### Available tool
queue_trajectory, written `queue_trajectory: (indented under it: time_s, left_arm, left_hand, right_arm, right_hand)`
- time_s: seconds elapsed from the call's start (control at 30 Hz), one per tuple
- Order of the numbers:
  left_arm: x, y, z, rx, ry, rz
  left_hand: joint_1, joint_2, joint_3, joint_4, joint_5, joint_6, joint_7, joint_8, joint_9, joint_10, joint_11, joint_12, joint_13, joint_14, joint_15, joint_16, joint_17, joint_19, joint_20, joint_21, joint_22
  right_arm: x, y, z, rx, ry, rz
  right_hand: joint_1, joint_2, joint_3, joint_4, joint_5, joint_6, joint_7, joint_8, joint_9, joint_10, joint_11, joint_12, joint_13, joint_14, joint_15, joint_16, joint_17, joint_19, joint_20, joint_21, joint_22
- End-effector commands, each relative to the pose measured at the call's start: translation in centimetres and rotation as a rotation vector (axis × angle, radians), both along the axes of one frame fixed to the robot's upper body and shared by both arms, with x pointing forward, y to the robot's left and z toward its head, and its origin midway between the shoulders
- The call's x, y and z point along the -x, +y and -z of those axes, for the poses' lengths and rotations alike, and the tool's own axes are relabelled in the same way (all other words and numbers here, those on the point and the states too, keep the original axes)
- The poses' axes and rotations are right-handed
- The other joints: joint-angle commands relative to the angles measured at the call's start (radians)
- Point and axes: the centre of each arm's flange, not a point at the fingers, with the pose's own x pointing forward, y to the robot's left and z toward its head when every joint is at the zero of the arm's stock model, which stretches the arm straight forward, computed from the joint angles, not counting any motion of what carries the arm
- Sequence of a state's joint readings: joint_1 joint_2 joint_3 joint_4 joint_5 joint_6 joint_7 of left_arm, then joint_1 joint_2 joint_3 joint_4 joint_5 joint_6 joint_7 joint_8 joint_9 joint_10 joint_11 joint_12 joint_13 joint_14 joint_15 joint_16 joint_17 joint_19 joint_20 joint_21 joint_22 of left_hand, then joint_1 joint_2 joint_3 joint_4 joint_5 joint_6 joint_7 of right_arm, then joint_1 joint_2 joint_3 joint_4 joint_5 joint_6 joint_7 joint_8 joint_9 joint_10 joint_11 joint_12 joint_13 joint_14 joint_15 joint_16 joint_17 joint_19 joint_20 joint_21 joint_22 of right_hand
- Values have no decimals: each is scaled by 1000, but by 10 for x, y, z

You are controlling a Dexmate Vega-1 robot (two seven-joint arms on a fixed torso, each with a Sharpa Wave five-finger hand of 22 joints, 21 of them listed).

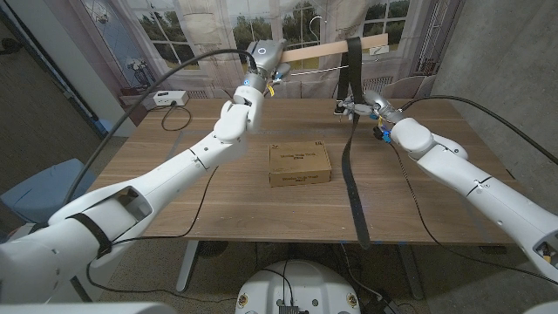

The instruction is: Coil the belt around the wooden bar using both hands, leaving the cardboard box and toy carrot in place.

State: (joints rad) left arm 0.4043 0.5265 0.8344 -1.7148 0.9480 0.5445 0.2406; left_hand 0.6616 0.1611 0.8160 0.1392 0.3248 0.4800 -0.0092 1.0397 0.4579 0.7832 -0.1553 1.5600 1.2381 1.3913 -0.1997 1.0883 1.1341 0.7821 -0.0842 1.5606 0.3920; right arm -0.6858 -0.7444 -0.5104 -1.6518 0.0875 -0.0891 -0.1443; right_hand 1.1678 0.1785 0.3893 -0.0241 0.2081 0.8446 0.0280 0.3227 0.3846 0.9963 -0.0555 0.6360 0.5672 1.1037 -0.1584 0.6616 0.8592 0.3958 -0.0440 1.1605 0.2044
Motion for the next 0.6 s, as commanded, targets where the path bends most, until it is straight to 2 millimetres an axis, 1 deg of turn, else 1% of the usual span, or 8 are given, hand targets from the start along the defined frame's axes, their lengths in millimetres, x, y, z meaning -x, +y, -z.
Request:
queue_trajectory:
  time_s: [0.03, 0.23, 0.27, 0.33, 0.43, 0.6]
  left_arm:
    - [7, 6, 0, -3, 81, 62]
    - [10, 8, -1, -20, 141, 60]
    - [10, 9, -2, -27, 172, 62]
    - [10, 10, -2, -30, 189, 66]
    - [10, 11, -2, -49, 238, 57]
    - [9, 10, -3, -69, 298, 42]
  left_hand:
    - [0, 8, 2, 3, -3, -2, 6, 10, 2, 1, -3, 7, 1, 1, -4, 5, 0, 8, -90, 1, 3]
    - [0, 7, 2, 3, -2, -1, 8, 10, -2, 1, -1, 7, 1, 1, -4, 5, 0, 8, -89, 1, 2]
    - [0, 8, 2, 3, -2, 0, 9, 10, -2, 1, -2, 7, 1, 2, -4, 6, 1, 8, -89, 0, 2]
    - [0, 8, 2, 3, -2, 0, 9, 10, -3, -1, -2, 6, 1, 1, -4, 5, -1, 8, -89, 1, 3]
    - [0, 7, 2, 3, -2, -1, 8, 11, -4, 2, 0, 7, 1, -1, -4, 3, -3, 8, -88, 0, 2]
    - [0, 7, 2, 3, -2, -1, 7, 12, -5, 2, 2, 7, 1, -1, -3, 2, -5, 8, -88, 1, 2]
  right_arm:
    - [-17, 9, -32, 4, -126, 121]
    - [-20, 7, -47, 10, -148, 161]
    - [-21, 4, -51, 13, -151, 174]
    - [-22, 2, -53, 7, -154, 184]
    - [-23, -5, -62, -6, -174, 216]
    - [-21, -6, -77, -15, -218, 244]
  right_hand:
    - [9, 16, 8, 8, 5, 28, -31, 4, 16, -5, 4, 13, 19, -56, -52, 6, 20, 4, -31, 13, -2]
    - [9, 14, 14, 12, 1, 28, -29, 4, 24, -9, 11, 7, 12, -61, -52, 7, 35, 5, -25, 22, -6]
    - [9, 13, 15, 13, 1, 27, -30, 3, 24, -8, 10, 5, 9, -63, -52, 7, 37, 3, -26, 22, -6]
    - [8, 12, 16, 15, 0, 27, -30, 2, 24, -8, 14, 3, 5, -66, -53, 6, 40, 2, -27, 24, -7]
    - [6, 9, 18, 17, -1, 27, -30, 0, 24, -5, 11, 0, -2, -72, -54, 2, 44, -2, -30, 26, -9]
    - [4, 6, 21, 20, -3, 28, -32, -4, 23, -4, 11, -3, -6, -74, -55, -2, 50, -2, -38, 30, -11]
